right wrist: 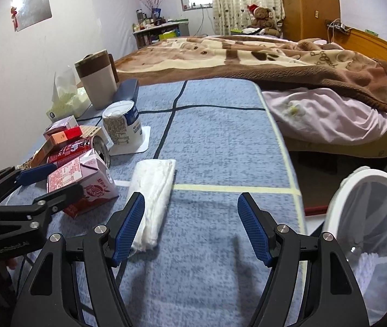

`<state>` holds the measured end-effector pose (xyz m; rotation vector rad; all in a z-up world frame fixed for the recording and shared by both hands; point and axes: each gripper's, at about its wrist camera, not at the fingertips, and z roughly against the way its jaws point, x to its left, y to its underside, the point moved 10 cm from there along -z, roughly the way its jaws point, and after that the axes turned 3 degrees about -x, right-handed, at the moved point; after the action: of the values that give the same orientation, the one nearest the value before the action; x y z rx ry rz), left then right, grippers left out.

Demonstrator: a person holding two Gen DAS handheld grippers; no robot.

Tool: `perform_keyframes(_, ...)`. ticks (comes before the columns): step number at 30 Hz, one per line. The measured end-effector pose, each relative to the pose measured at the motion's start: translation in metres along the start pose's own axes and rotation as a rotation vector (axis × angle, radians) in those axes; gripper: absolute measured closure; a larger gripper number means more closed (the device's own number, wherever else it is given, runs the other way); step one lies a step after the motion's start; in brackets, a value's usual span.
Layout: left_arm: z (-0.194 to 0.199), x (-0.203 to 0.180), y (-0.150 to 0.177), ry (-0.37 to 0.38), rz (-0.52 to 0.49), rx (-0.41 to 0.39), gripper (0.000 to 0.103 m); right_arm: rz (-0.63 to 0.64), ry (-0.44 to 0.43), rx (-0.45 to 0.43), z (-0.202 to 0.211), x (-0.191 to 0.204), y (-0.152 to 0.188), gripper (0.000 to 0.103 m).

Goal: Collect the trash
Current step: 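Move the right gripper back over the bed toward the white cloth, then grasp the white cloth with the right gripper while the left gripper grasps the pink juice carton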

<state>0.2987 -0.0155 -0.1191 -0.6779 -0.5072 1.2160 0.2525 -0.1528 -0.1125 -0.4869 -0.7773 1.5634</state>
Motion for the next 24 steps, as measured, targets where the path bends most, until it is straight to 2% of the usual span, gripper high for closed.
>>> perform_keyframes(8, -0.019, 0.005, -0.001, 0.034, 0.015, 0.030, 0.034, 0.021, -0.032, 0.043, -0.016, 0.012, 0.002, 0.031)
perform_keyframes(10, -0.021, 0.008, -0.001, 0.042, 0.030, 0.029, 0.040, 0.028, -0.039, 0.055, -0.019, 0.016, 0.003, 0.031)
perform_keyframes(11, -0.021, 0.009, -0.001, 0.054, 0.040, 0.033, 0.049, 0.033, -0.041, 0.060, -0.021, 0.018, 0.003, 0.031)
perform_keyframes(12, -0.022, 0.011, -0.001, 0.057, 0.047, 0.035, 0.053, 0.038, -0.043, 0.067, -0.023, 0.020, 0.004, 0.031)
perform_keyframes(17, -0.019, 0.023, 0.001, 0.039, 0.088, 0.030, 0.062, 0.044, -0.054, 0.088, -0.031, 0.027, 0.005, 0.031)
perform_keyframes(24, -0.010, 0.045, 0.010, -0.015, 0.144, 0.033, 0.063, 0.066, -0.048, 0.110, -0.039, 0.035, 0.006, 0.031)
